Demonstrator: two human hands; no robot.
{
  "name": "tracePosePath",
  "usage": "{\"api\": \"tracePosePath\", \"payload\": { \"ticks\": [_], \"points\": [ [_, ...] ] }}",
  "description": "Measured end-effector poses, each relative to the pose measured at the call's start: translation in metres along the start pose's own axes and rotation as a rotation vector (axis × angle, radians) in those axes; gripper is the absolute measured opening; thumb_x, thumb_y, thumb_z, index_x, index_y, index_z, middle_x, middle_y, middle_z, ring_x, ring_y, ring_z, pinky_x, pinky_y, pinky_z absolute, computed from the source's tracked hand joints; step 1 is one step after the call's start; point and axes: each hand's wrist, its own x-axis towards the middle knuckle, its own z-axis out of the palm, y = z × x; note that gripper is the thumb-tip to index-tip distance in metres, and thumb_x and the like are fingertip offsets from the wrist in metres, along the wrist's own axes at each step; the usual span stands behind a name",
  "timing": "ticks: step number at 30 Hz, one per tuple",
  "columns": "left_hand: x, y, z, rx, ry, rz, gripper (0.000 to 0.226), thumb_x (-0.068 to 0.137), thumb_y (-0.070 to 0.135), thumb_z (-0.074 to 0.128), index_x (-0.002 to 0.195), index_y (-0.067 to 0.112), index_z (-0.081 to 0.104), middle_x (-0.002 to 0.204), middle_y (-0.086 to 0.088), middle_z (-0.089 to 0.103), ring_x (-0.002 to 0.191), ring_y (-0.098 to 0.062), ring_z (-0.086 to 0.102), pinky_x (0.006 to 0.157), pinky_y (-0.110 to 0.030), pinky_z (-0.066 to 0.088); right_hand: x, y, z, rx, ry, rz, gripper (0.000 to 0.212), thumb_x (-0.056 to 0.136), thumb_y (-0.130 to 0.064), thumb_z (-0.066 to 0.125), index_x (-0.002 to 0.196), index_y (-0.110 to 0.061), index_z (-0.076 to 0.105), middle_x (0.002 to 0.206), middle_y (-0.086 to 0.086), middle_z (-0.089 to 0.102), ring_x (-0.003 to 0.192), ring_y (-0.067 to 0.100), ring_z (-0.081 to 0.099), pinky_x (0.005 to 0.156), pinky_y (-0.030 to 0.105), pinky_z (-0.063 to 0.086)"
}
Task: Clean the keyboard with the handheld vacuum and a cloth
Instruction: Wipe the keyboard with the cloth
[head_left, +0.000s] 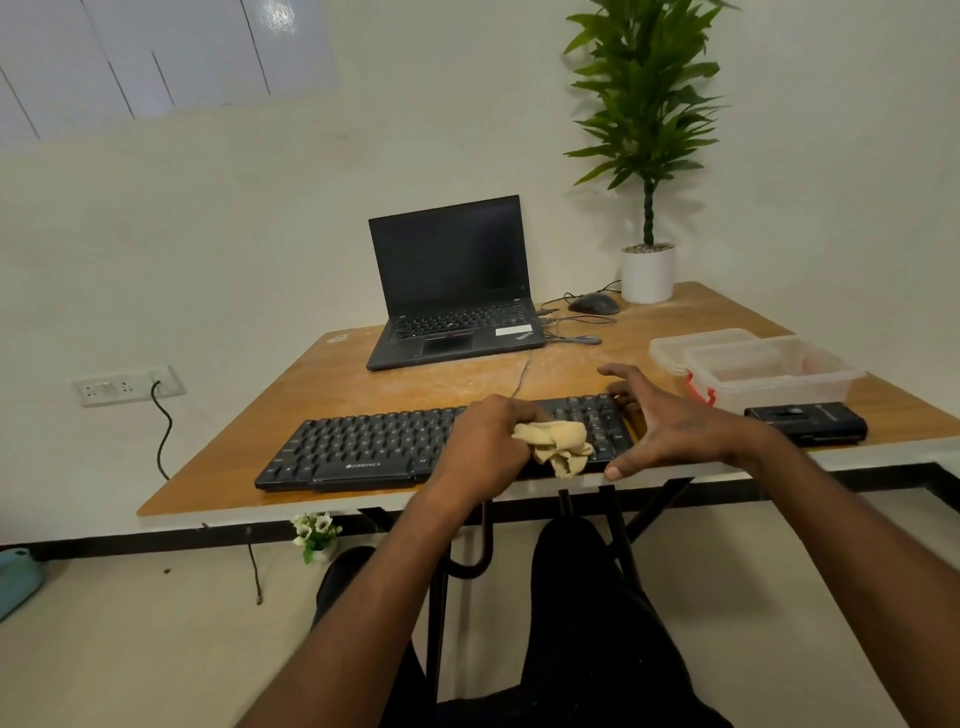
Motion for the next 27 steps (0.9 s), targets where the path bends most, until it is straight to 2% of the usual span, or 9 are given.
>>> {"api": "tracePosePath", "payload": {
  "ticks": [2, 4, 7, 10, 12, 14, 17, 21, 27],
  "points": [
    [-0.001, 0.001, -0.002, 0.003, -0.02, -0.005, 0.043, 0.084, -0.007, 0.064, 0.105, 0.026, 0.082, 0.091, 0.003, 0.079, 0.08, -0.011, 0.069, 0.067, -0.029, 0.055, 0.0, 0.001, 0.001, -0.005, -0.005, -0.002, 0.128, 0.058, -0.052, 0.093, 0.152, -0.049, 0.008, 0.159, -0.002, 0.027, 0.142, 0.024, 0.032, 0.116, 0.043, 0.035],
    [0.003, 0.002, -0.002, 0.047, 0.009, -0.001, 0.045, 0.084, -0.009, 0.063, 0.11, 0.021, 0.082, 0.099, -0.002, 0.08, 0.09, -0.016, 0.07, 0.076, -0.034, 0.059, 0.0, 0.002, 0.001, -0.018, -0.009, -0.004, 0.128, 0.057, -0.055, 0.093, 0.152, -0.048, 0.008, 0.159, -0.002, 0.028, 0.142, 0.023, 0.033, 0.116, 0.043, 0.036],
    [0.02, 0.001, 0.001, 0.132, 0.1, -0.011, 0.046, 0.083, -0.01, 0.064, 0.114, 0.018, 0.081, 0.108, -0.007, 0.08, 0.1, -0.021, 0.069, 0.086, -0.038, 0.059, 0.001, 0.003, 0.001, -0.008, -0.012, -0.003, 0.13, 0.053, -0.059, 0.092, 0.152, -0.047, 0.009, 0.158, -0.002, 0.029, 0.141, 0.022, 0.034, 0.111, 0.036, 0.039],
    [0.041, -0.008, 0.003, 0.165, 0.224, -0.027, 0.035, 0.088, -0.002, 0.072, 0.113, 0.019, 0.081, 0.106, -0.004, 0.08, 0.101, -0.02, 0.068, 0.091, -0.042, 0.059, 0.002, 0.003, 0.001, -0.016, -0.012, -0.003, 0.13, 0.052, -0.06, 0.091, 0.152, -0.047, 0.01, 0.156, -0.003, 0.031, 0.137, 0.019, 0.036, 0.107, 0.031, 0.039],
    [0.051, -0.011, 0.002, 0.224, 0.292, -0.047, 0.033, 0.09, 0.0, 0.071, 0.115, 0.019, 0.081, 0.105, -0.004, 0.079, 0.106, -0.022, 0.066, 0.095, -0.042, 0.057, 0.002, 0.003, 0.002, -0.018, -0.012, 0.0, 0.129, 0.052, -0.059, 0.09, 0.152, -0.046, 0.01, 0.156, -0.003, 0.031, 0.135, 0.016, 0.036, 0.105, 0.03, 0.037],
    [0.056, -0.011, 0.0, 0.217, 0.28, -0.084, 0.034, 0.092, -0.001, 0.068, 0.118, 0.018, 0.08, 0.109, -0.004, 0.078, 0.108, -0.021, 0.067, 0.098, -0.038, 0.056, 0.002, 0.003, 0.001, -0.014, -0.015, 0.003, 0.13, 0.051, -0.061, 0.09, 0.152, -0.047, 0.009, 0.157, -0.003, 0.03, 0.135, 0.016, 0.035, 0.106, 0.03, 0.037],
    [0.052, -0.012, -0.001, 0.184, 0.21, -0.103, 0.037, 0.091, -0.002, 0.066, 0.118, 0.018, 0.08, 0.111, -0.004, 0.079, 0.105, -0.02, 0.069, 0.091, -0.035, 0.057, 0.001, 0.004, 0.001, -0.009, -0.007, -0.004, 0.131, 0.05, -0.062, 0.09, 0.152, -0.047, 0.009, 0.156, -0.003, 0.031, 0.137, 0.018, 0.035, 0.108, 0.032, 0.036],
    [0.028, -0.012, -0.005, 0.128, 0.156, -0.092, 0.041, 0.088, -0.006, 0.064, 0.117, 0.018, 0.081, 0.11, -0.004, 0.079, 0.099, -0.018, 0.068, 0.077, -0.029, 0.05, -0.001, 0.006, 0.001, 0.002, 0.005, -0.005, 0.129, 0.053, -0.059, 0.093, 0.151, -0.05, 0.01, 0.156, -0.002, 0.033, 0.143, 0.022, 0.035, 0.121, 0.048, 0.028],
    [-0.011, -0.016, -0.011, 0.068, 0.111, -0.061, 0.043, 0.085, -0.005, 0.066, 0.114, 0.022, 0.082, 0.102, 0.001, 0.08, 0.088, -0.012, 0.068, 0.066, -0.02, 0.048, 0.0, 0.003, 0.001, 0.016, -0.004, -0.006, 0.128, 0.053, -0.056, 0.094, 0.151, -0.05, 0.011, 0.159, -0.002, 0.029, 0.143, 0.023, 0.033, 0.114, 0.038, 0.038]
  ]
}}
